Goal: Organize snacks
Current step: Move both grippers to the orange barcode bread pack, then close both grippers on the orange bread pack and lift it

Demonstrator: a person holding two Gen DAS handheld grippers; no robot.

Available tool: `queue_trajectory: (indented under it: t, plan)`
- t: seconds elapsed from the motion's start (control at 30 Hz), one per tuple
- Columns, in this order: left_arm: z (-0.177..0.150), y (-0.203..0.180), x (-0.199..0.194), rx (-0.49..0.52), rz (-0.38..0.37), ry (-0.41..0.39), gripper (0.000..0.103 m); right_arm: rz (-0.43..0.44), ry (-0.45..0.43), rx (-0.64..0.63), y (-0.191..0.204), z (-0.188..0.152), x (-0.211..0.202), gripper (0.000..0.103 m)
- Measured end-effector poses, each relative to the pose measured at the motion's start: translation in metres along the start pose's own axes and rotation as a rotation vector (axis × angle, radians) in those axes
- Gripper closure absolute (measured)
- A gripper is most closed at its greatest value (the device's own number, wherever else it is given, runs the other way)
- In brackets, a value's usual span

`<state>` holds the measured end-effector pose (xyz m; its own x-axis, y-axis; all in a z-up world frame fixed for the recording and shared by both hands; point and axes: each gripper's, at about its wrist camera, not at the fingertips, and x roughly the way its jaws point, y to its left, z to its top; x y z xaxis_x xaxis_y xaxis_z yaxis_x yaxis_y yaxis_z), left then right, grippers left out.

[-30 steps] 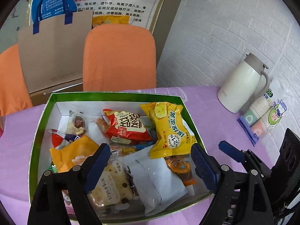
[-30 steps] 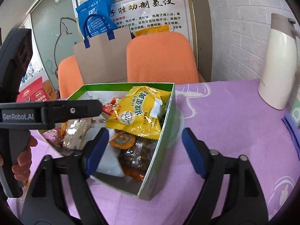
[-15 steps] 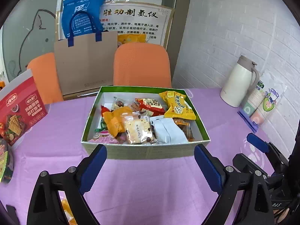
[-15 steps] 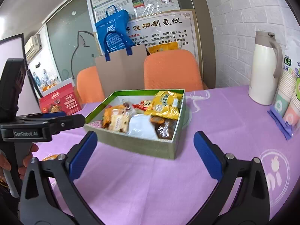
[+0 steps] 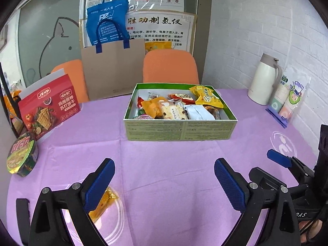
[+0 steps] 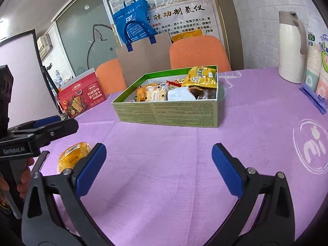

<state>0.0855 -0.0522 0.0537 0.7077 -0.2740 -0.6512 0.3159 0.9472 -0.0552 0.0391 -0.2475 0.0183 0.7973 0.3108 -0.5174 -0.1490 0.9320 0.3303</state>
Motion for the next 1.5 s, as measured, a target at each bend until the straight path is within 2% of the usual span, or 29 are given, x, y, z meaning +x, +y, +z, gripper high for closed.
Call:
queue_trajectory:
  t: [0.07, 0.13, 0.23, 0.33, 0.5, 0.57, 0.63, 0.73, 0.93, 1.03, 1.13, 1.17, 1.23, 1.27, 1.3, 1.43, 1.5]
  plan:
    - [-0.013, 0.018, -0.005, -0.045, 0.009, 0.002, 0.004, 0.105, 0.015, 0.009, 0.011, -0.006, 0.005, 0.001]
    - [-0.027, 0.04, -0.009, -0.093, 0.031, 0.013, 0.004, 0.166, 0.068, -0.015, 0.027, -0.012, 0.015, 0.001]
    - [-0.05, 0.084, -0.017, -0.199, 0.087, 0.031, 0.004, 0.158, 0.151, -0.111, 0.056, -0.022, 0.035, 0.001]
    - [-0.07, 0.123, -0.025, -0.287, 0.109, 0.036, 0.004, 0.144, 0.202, -0.185, 0.081, -0.034, 0.054, 0.001]
    - [-0.09, 0.16, -0.03, -0.375, 0.042, 0.039, 0.004, 0.235, 0.259, -0.184, 0.111, -0.045, 0.079, 0.001]
    - [-0.092, 0.167, -0.029, -0.395, 0.009, 0.039, 0.006, 0.245, 0.268, -0.217, 0.122, -0.047, 0.086, 0.001]
    - [-0.091, 0.169, -0.026, -0.381, -0.015, 0.045, 0.014, 0.259, 0.269, -0.25, 0.133, -0.047, 0.093, 0.002]
    - [-0.09, 0.169, -0.018, -0.364, -0.053, 0.061, 0.02, 0.258, 0.277, -0.322, 0.146, -0.044, 0.106, 0.009]
    - [-0.087, 0.174, 0.001, -0.373, -0.095, 0.093, 0.02, 0.26, 0.355, -0.495, 0.166, -0.037, 0.146, 0.013]
    - [-0.087, 0.178, 0.009, -0.385, -0.121, 0.105, 0.024, 0.351, 0.41, -0.57, 0.173, -0.036, 0.163, 0.014]
    - [-0.087, 0.181, 0.021, -0.398, -0.155, 0.13, 0.024, 0.392, 0.44, -0.62, 0.178, -0.036, 0.177, 0.014]
    - [-0.086, 0.182, 0.024, -0.397, -0.16, 0.139, 0.024, 0.395, 0.45, -0.627, 0.179, -0.036, 0.183, 0.015]
    - [-0.086, 0.183, 0.029, -0.395, -0.157, 0.149, 0.025, 0.396, 0.466, -0.613, 0.179, -0.036, 0.19, 0.026]
    - [-0.087, 0.183, 0.031, -0.396, -0.169, 0.155, 0.027, 0.384, 0.466, -0.602, 0.18, -0.036, 0.192, 0.036]
    - [-0.087, 0.183, 0.035, -0.397, -0.181, 0.164, 0.034, 0.375, 0.459, -0.589, 0.18, -0.036, 0.193, 0.042]
    - [-0.088, 0.184, 0.035, -0.38, -0.142, 0.159, 0.046, 0.363, 0.439, -0.566, 0.177, -0.038, 0.187, 0.057]
    - [-0.089, 0.185, 0.034, -0.38, -0.136, 0.159, 0.048, 0.364, 0.433, -0.542, 0.173, -0.036, 0.182, 0.063]
